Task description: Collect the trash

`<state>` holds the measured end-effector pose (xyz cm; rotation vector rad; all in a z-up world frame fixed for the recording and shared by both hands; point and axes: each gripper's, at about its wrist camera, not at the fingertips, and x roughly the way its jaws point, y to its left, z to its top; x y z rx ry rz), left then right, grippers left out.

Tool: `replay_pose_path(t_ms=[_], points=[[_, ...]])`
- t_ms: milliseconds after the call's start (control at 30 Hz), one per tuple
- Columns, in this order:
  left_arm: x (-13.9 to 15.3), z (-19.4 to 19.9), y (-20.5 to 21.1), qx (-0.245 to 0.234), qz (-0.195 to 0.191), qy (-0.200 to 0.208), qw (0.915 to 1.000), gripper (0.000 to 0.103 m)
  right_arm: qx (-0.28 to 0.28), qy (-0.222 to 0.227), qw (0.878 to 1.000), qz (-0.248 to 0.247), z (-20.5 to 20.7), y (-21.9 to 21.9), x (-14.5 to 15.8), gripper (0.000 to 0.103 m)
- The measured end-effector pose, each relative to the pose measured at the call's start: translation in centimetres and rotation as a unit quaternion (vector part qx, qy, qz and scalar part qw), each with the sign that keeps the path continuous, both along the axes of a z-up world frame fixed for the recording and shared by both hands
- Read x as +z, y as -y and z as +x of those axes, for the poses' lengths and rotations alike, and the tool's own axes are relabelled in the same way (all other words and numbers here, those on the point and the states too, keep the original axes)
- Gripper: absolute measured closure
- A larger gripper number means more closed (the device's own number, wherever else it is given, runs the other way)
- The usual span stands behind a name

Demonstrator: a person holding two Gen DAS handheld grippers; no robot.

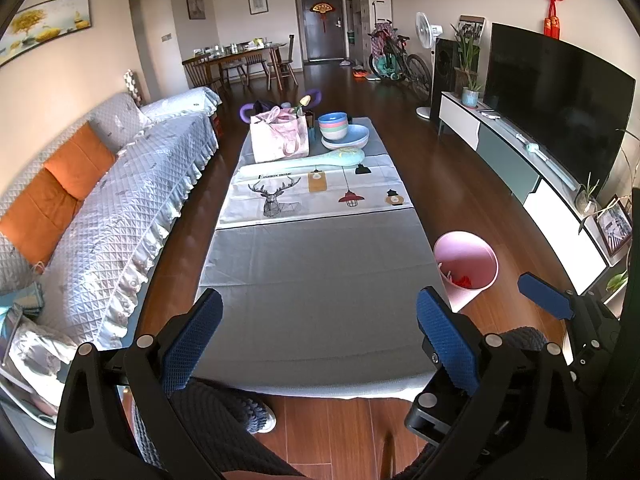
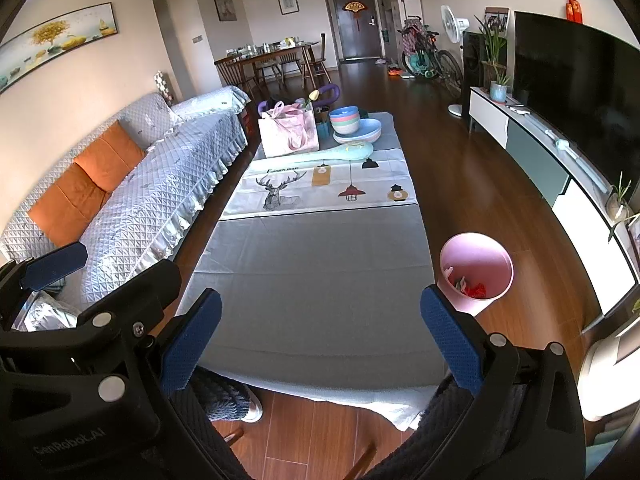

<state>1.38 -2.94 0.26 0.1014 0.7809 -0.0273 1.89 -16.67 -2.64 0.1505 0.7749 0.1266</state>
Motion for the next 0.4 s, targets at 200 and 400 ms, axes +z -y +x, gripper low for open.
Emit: replay_pose_path(t_ms=[200,400], points=[[-0.5,0.2,-0.1,0.002,0.006,-0.004,1.0000,0.008,0.003,-0.004,1.000,0.005,0.2,0.0,-0.6,0.005],[-3.3,1.5,-0.2,-0.016,0.000,-0.014,0.9998,0.007,-0.001,-0.015,1.000,0.005,1.3,0.1,-3.4,0.005]])
